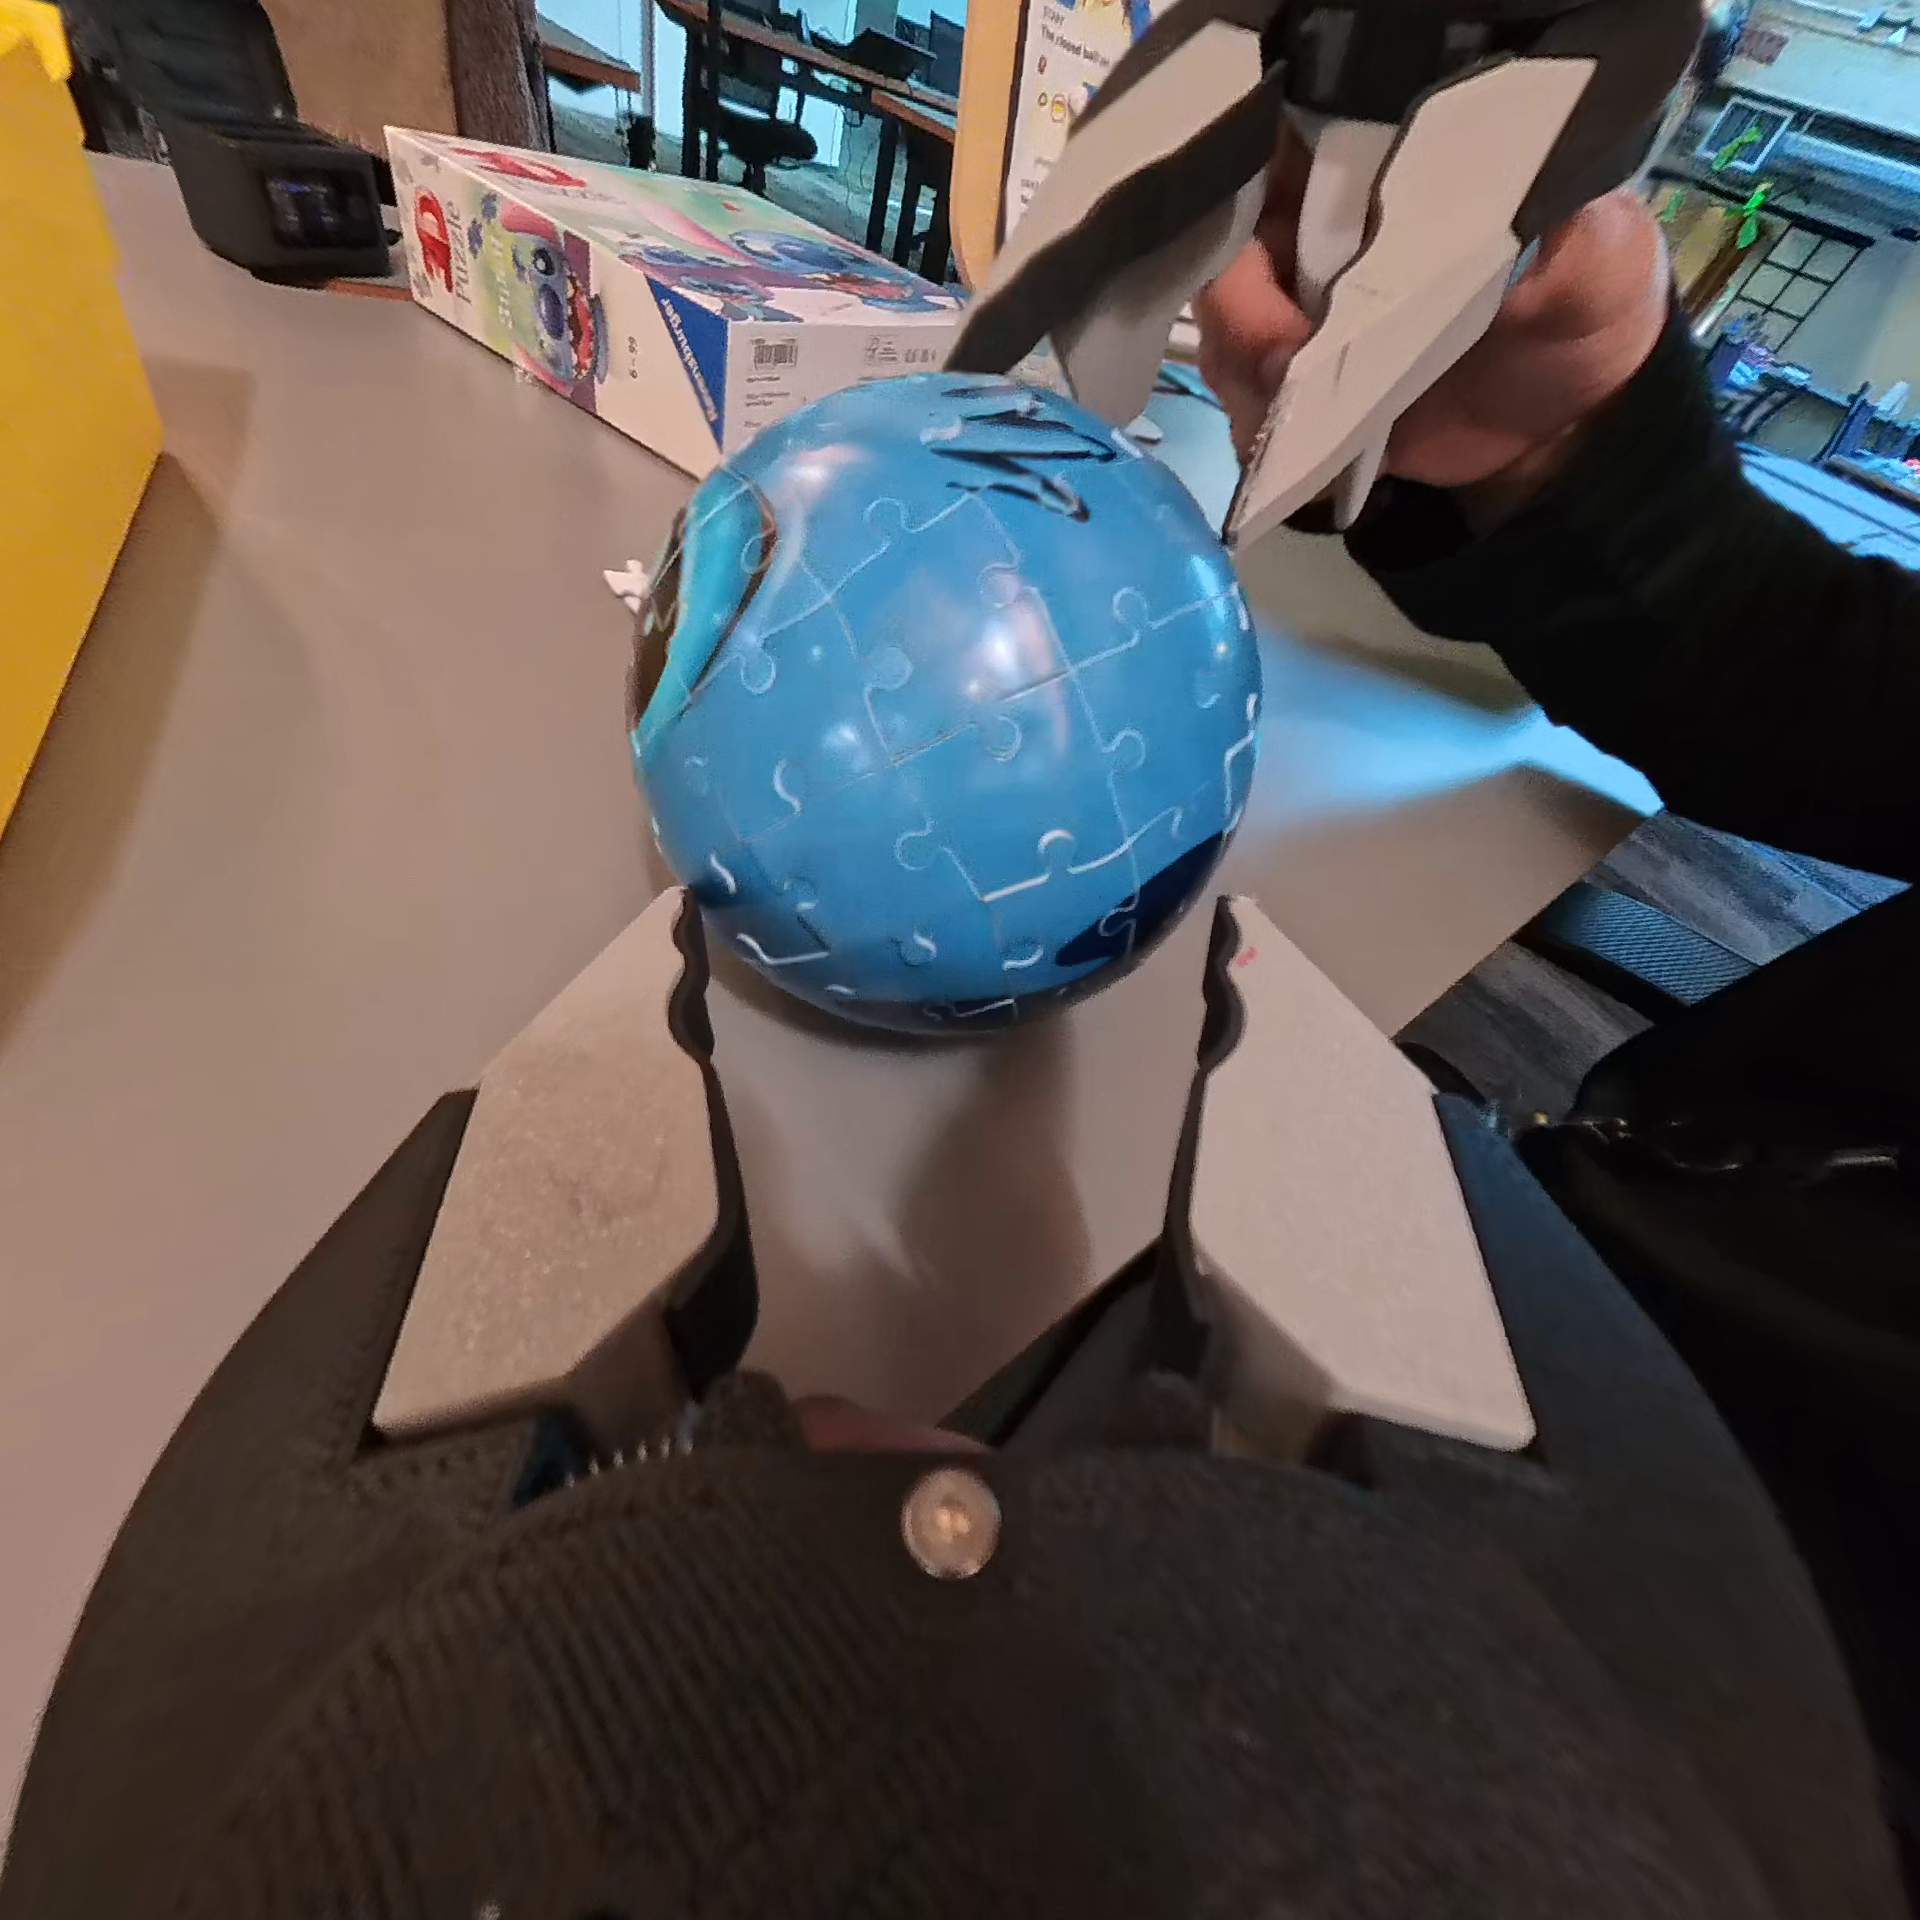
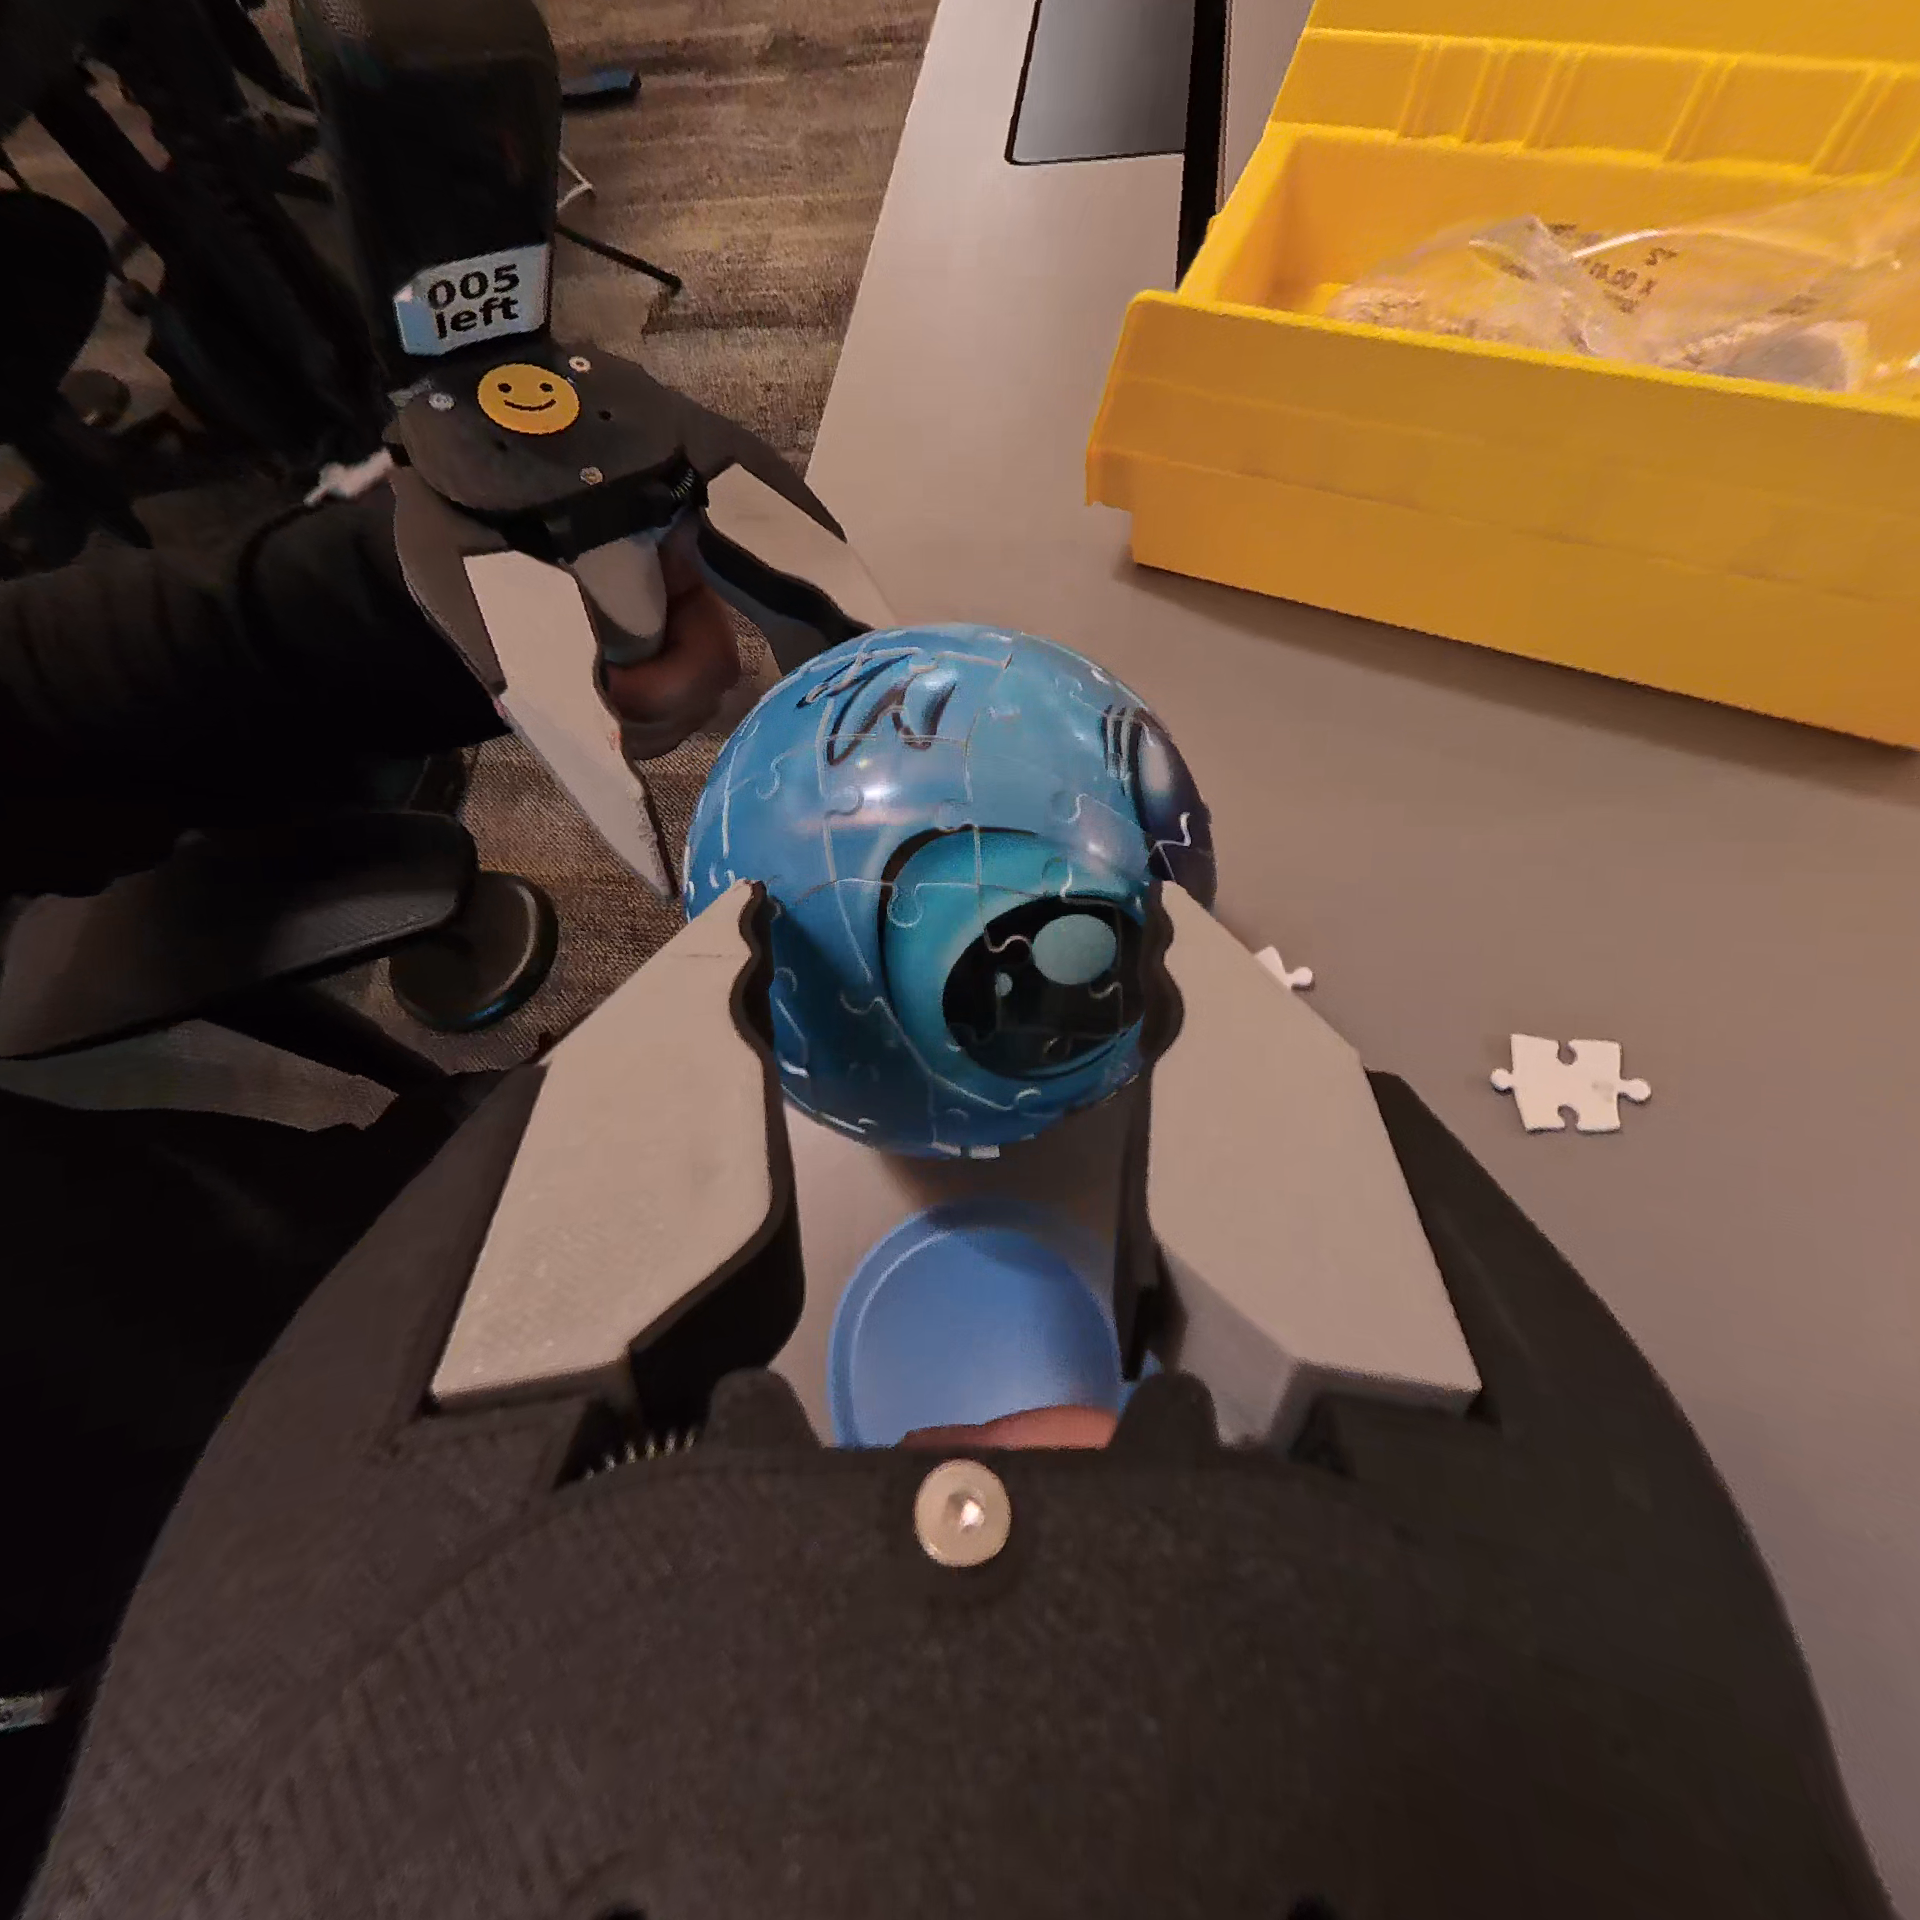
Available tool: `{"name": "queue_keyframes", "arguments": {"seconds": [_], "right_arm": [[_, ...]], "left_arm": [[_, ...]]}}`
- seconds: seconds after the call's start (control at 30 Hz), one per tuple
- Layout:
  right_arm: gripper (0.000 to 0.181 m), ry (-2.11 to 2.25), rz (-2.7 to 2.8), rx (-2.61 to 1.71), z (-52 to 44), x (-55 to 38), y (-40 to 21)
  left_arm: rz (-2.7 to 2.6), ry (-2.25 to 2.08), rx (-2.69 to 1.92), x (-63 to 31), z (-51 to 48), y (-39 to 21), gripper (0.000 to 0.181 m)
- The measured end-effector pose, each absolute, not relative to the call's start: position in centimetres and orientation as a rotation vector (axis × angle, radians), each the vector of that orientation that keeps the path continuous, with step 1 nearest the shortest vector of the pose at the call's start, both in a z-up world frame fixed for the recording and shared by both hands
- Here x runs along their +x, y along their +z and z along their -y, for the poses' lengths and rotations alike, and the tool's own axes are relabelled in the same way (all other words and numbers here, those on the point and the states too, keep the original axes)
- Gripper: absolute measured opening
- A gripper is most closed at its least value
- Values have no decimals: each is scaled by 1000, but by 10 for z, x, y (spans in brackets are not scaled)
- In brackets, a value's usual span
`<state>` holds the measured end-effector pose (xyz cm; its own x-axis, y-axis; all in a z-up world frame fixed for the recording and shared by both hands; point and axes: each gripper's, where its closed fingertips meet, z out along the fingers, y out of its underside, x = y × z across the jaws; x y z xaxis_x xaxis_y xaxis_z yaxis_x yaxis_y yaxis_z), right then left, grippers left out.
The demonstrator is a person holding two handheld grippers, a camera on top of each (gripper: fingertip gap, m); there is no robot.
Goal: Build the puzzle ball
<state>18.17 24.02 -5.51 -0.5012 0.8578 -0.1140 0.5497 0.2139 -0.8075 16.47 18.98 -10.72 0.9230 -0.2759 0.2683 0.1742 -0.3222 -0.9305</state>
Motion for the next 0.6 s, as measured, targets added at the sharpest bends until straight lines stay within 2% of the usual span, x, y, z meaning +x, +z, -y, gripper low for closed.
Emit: {"name": "queue_keyframes", "arguments": {"seconds": [0.6], "right_arm": [[67,1039,2296,-1082,-174,131,-46]], "left_arm": [[-20,-366,-1822,127,-153,-96,97]]}}
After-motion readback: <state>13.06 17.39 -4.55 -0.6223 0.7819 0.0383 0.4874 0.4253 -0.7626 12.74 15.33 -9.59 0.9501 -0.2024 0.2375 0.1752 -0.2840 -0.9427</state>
